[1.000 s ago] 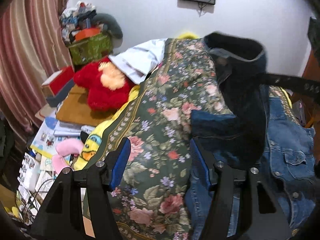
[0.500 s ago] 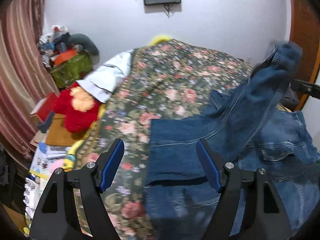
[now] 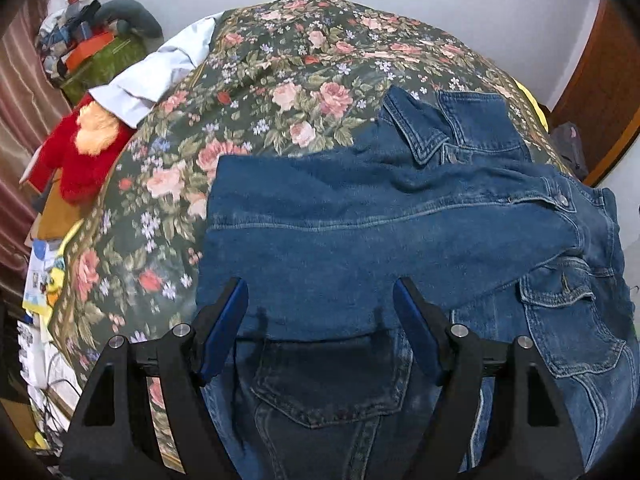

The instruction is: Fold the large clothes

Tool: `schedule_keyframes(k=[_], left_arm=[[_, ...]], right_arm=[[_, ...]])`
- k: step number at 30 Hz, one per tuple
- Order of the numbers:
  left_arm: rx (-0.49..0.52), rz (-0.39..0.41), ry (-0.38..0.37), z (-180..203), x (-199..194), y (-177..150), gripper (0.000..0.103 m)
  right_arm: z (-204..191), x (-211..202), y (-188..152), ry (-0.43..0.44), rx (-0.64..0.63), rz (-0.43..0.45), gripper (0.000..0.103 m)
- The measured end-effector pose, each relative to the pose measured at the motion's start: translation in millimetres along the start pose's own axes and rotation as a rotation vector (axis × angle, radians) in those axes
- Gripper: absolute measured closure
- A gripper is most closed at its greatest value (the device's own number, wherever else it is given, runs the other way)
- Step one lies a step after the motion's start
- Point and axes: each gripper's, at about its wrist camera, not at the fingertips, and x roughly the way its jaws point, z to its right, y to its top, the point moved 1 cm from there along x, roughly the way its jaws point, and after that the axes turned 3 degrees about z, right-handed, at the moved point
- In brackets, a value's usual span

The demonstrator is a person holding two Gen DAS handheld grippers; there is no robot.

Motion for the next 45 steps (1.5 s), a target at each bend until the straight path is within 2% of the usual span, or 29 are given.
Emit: schedule_keyframes(k=[3,5,8,11,15,19,21,22,24,25,26,30,33,36,41,45], left_arm=[[0.011,0.01,-0.02,-0.5,-0.8,12.2,0.029],[0.004,0.002,-0.054,-0.3,4.8,18.7,0.028],[-0.007,-0.046,-0.09,2.3,23.8,21.0,0.028],[0.022,-0.106,-0.093,10.2,48.1,14.3,0.028],[0.055,-0.173,-0.091,17.9,75.3,0.3,0.027],[0.049,-0.132,-0.079,16.8,77.2,-7.5,0.016],[0.033,-0.122,-0.086,14.8,78.2,-10.8,0.014],[0.022,-0.12,-0.091,13.5,78.2,-12.0,0.014],[0.009,-0.117,-0.096,11.9,77.4,-12.5,0.014],[0.009,-0.114,-0.093,12.1,77.1,-12.6,0.014],[0.011,-0.111,-0.087,12.8,75.9,-13.2,0.014],[0.041,-0.11,-0.053,16.3,69.1,-14.5,0.014],[0.096,-0.118,-0.034,21.7,60.0,-15.5,0.015],[0.153,-0.099,-0.045,32.2,42.2,-15.8,0.015],[0.161,-0.006,-0.076,50.9,6.6,-0.1,0.015],[0.167,0.036,-0.096,72.1,-5.3,24.9,0.015]], right_arm=[[12.0,10.5,8.3,-0.038,0.022,-0.067,0.092],[8.8,33.3,10.0,-0.053,0.01,-0.16,0.092],[-11.3,72.8,3.7,-0.049,-0.075,-0.272,0.092],[-34.0,111.5,-6.4,-0.063,-0.161,-0.355,0.092],[-49.1,144.4,-13.4,-0.168,-0.285,-0.363,0.092],[-39.2,147.1,-11.0,-0.138,-0.239,-0.369,0.091],[-35.3,146.3,-9.5,-0.12,-0.212,-0.369,0.09],[-34.0,146.7,-9.5,-0.127,-0.209,-0.37,0.083],[-30.8,143.8,-10.1,-0.209,-0.229,-0.35,0.056],[-29.8,141.3,-10.4,-0.267,-0.247,-0.327,0.029],[-28.3,137.5,-11.7,-0.277,-0.251,-0.308,0.022],[-20.3,113.1,-12.5,-0.203,-0.178,-0.293,0.022],[-12.1,72.3,-9.0,-0.17,-0.131,-0.215,0.022],[3.9,40.0,-9.5,-0.142,-0.061,-0.156,0.021],[56.2,-19.2,-22.3,-0.155,0.122,-0.096,0.02],[109.3,-58.7,-51.7,-0.19,0.299,-0.088,0.016]])
